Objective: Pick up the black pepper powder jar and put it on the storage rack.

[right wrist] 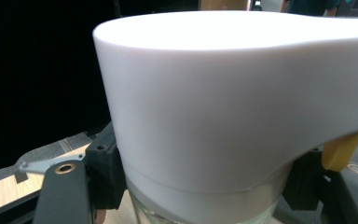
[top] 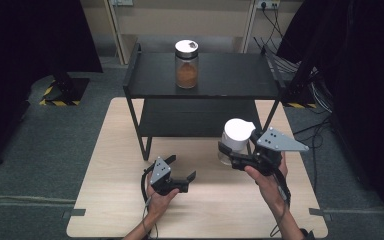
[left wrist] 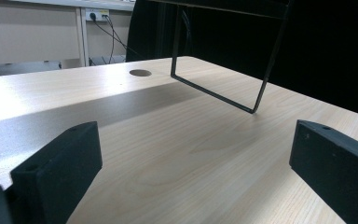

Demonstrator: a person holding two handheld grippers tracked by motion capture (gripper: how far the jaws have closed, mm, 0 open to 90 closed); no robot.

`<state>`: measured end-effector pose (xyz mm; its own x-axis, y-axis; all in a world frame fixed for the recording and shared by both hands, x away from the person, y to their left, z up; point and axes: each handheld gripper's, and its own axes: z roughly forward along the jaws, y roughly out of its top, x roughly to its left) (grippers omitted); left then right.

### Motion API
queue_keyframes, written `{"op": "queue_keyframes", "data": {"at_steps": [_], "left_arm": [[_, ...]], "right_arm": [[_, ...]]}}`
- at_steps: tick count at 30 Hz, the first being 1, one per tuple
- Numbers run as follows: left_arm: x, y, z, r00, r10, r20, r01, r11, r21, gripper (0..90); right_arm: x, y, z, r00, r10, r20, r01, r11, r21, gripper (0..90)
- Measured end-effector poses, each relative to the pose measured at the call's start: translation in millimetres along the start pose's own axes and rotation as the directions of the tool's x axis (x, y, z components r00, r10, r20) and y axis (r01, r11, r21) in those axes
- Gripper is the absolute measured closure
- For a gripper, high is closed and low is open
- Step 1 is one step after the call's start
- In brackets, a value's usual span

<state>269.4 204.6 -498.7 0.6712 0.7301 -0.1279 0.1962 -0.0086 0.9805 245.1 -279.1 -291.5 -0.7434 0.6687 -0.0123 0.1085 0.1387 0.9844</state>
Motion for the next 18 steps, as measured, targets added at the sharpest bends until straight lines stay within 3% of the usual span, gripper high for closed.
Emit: {"op": "queue_keyframes", "data": {"at_steps": [4, 18], "left_arm": [[-0.1, 0.1, 0.0, 1.0, 0.0, 0.0, 0.0, 1.0, 0.0, 1.5], [0.2, 0.2, 0.1, 1.0, -0.002, 0.0, 0.002, 1.0, 0.002, 1.6]], "right_arm": [[-0.7, 12.7, 2.3, 0.9999, -0.014, 0.005, 0.014, 1.0, 0.001, 30.9], [-10.8, 46.6, 11.6, 1.0, 0.006, 0.004, -0.006, 1.0, -0.005, 30.9]]}}
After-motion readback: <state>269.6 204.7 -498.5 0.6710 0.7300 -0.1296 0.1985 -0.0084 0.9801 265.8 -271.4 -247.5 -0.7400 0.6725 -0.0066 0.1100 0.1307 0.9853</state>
